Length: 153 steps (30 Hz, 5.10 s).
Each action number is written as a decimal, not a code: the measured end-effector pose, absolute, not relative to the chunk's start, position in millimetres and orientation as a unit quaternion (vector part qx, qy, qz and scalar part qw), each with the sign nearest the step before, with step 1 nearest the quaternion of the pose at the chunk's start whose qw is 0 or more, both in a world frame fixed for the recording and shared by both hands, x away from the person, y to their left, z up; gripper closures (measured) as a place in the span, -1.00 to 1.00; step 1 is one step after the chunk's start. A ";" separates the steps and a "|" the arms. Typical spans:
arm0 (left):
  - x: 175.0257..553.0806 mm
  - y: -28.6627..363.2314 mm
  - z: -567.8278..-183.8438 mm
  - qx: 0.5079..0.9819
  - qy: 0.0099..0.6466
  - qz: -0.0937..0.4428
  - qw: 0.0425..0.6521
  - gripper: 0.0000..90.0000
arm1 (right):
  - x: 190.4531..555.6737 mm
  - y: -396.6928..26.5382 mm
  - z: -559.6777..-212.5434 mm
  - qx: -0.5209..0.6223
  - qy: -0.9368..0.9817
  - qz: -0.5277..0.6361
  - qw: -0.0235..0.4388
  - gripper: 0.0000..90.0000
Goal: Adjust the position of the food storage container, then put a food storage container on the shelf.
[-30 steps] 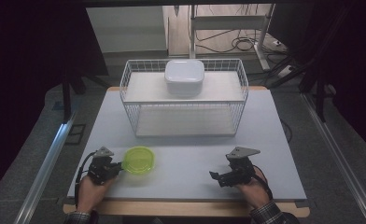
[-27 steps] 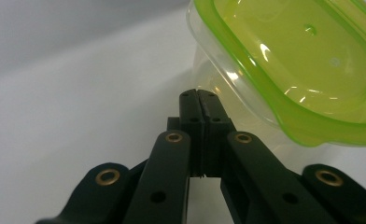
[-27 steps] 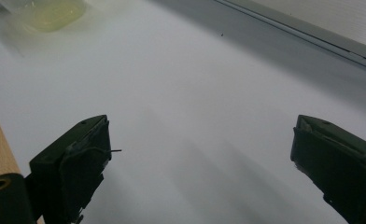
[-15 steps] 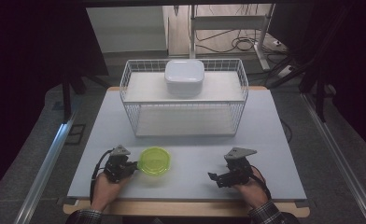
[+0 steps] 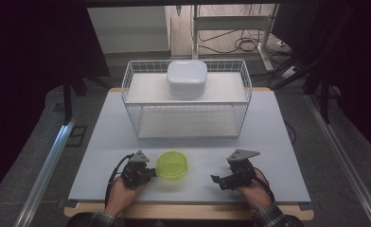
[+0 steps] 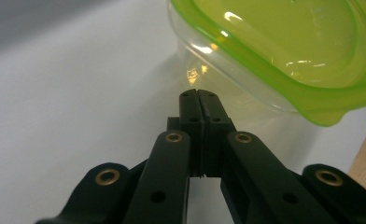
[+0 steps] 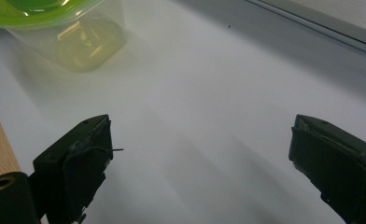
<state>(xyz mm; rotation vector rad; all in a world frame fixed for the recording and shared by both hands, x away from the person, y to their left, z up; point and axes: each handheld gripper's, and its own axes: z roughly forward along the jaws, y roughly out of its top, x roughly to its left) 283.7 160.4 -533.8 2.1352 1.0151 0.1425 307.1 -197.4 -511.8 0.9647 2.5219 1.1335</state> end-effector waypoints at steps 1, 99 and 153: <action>283.5 158.6 -533.7 0.836 0.395 0.056 0.377 1.00 | 307.1 -197.4 -511.8 0.328 0.857 0.384 0.105 -0.85; 251.3 175.2 -532.8 0.835 0.367 0.175 0.372 -0.93 | 355.7 -164.6 -492.6 0.418 0.784 0.451 -0.084 -0.04; 249.7 173.1 -530.6 0.833 0.361 0.195 0.371 -0.92 | 369.4 -170.2 -429.9 0.441 0.717 0.517 -0.153 0.81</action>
